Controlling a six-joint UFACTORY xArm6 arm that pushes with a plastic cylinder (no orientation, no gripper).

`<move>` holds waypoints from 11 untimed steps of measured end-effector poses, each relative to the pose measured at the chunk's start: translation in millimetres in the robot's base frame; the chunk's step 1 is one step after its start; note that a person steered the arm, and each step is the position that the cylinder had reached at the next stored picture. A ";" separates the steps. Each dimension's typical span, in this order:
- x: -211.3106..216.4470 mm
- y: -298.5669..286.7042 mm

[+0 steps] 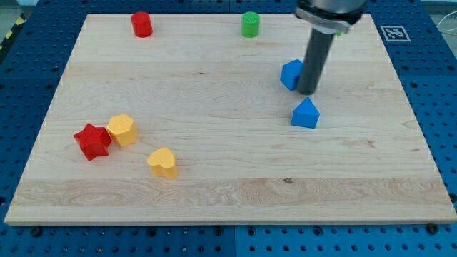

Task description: Move the blue triangle towards the center right

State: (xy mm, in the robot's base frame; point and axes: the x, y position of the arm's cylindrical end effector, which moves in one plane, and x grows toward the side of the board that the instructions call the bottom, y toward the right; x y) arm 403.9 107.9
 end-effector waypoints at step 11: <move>49.2 107.0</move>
